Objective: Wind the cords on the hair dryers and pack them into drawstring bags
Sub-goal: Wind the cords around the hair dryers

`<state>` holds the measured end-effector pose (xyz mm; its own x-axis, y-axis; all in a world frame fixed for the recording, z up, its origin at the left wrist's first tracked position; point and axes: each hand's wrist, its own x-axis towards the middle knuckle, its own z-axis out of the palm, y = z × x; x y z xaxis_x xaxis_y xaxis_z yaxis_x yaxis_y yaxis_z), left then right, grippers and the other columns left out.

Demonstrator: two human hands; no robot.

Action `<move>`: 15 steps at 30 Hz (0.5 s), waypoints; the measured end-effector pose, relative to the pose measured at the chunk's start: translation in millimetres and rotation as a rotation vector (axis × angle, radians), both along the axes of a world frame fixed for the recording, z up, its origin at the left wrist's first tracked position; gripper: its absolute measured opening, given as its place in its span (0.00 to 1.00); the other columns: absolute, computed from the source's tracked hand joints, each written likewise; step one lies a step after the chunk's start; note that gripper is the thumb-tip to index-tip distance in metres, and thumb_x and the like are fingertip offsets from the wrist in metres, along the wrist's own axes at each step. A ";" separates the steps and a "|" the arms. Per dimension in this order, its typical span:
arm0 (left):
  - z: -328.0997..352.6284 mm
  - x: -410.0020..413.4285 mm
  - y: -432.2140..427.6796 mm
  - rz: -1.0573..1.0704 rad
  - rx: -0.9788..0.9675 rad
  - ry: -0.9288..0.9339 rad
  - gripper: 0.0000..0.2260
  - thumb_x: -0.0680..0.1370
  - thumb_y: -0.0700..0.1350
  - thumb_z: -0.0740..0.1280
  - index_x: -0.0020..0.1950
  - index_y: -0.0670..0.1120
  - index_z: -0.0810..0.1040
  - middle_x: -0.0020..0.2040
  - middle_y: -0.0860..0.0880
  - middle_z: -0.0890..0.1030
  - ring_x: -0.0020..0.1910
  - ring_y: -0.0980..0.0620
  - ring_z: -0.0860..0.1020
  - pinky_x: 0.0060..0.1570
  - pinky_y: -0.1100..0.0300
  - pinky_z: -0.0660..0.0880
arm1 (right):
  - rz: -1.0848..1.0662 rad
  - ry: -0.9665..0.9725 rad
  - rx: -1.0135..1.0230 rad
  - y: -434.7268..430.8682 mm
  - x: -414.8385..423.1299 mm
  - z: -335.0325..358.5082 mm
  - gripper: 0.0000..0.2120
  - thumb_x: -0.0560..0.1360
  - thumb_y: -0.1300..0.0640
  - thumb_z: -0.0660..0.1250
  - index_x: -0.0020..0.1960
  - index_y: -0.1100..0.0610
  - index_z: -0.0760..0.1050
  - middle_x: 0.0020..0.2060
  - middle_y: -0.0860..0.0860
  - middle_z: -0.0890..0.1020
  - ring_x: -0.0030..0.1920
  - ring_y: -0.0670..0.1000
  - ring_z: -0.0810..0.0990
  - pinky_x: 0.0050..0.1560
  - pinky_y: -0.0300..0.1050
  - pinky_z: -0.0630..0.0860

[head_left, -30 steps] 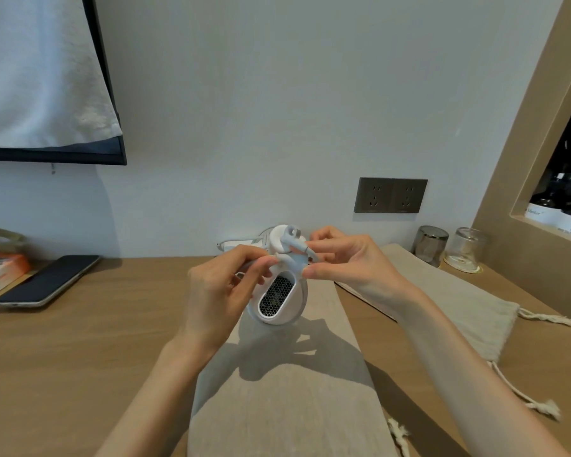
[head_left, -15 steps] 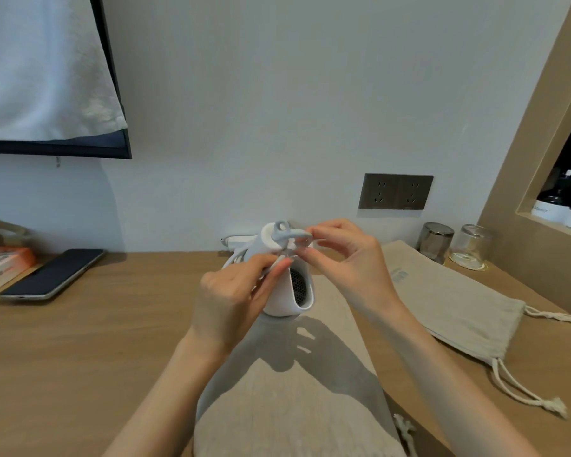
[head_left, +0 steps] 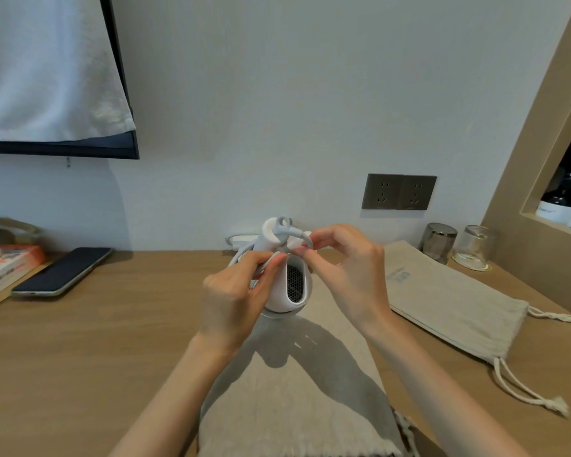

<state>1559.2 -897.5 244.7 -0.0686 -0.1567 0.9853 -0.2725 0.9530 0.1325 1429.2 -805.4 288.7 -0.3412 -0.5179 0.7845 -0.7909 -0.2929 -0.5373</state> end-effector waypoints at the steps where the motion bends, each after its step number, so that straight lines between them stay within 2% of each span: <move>1: -0.6 -0.7 0.3 0.002 0.003 0.001 0.15 0.79 0.51 0.63 0.43 0.42 0.83 0.36 0.50 0.84 0.32 0.55 0.82 0.27 0.59 0.73 | -0.001 0.001 -0.012 0.2 0.5 -0.8 0.08 0.69 0.53 0.75 0.43 0.56 0.81 0.40 0.47 0.82 0.42 0.44 0.81 0.46 0.49 0.79; 4: -1.3 -1.6 1.7 0.001 0.039 0.021 0.17 0.80 0.52 0.62 0.43 0.42 0.83 0.35 0.50 0.84 0.32 0.54 0.82 0.25 0.56 0.74 | 0.006 -0.004 -0.025 -0.6 -2.2 -3.5 0.06 0.70 0.56 0.75 0.45 0.56 0.82 0.41 0.47 0.82 0.44 0.45 0.81 0.47 0.48 0.79; 9: 0.4 -2.0 1.3 -0.035 0.079 0.070 0.12 0.76 0.48 0.67 0.41 0.40 0.82 0.35 0.50 0.84 0.40 0.58 0.79 0.29 0.62 0.72 | 0.256 -0.308 0.080 -0.4 -3.6 -4.6 0.09 0.71 0.66 0.72 0.50 0.57 0.82 0.47 0.52 0.84 0.49 0.49 0.83 0.52 0.53 0.81; 13: 0.1 -2.7 0.1 -0.072 0.087 0.068 0.11 0.75 0.47 0.68 0.40 0.40 0.81 0.36 0.49 0.84 0.40 0.58 0.80 0.30 0.64 0.72 | 0.336 -0.460 0.102 0.7 -5.6 -2.5 0.06 0.73 0.66 0.69 0.48 0.58 0.81 0.44 0.48 0.85 0.46 0.46 0.83 0.49 0.40 0.79; 15: 0.4 -2.8 -2.0 -0.114 0.101 0.072 0.10 0.75 0.46 0.69 0.41 0.40 0.81 0.36 0.50 0.84 0.39 0.60 0.79 0.30 0.65 0.72 | 0.402 -0.578 0.127 -1.8 -8.3 -1.9 0.07 0.75 0.65 0.68 0.52 0.58 0.78 0.46 0.48 0.83 0.45 0.48 0.83 0.50 0.41 0.79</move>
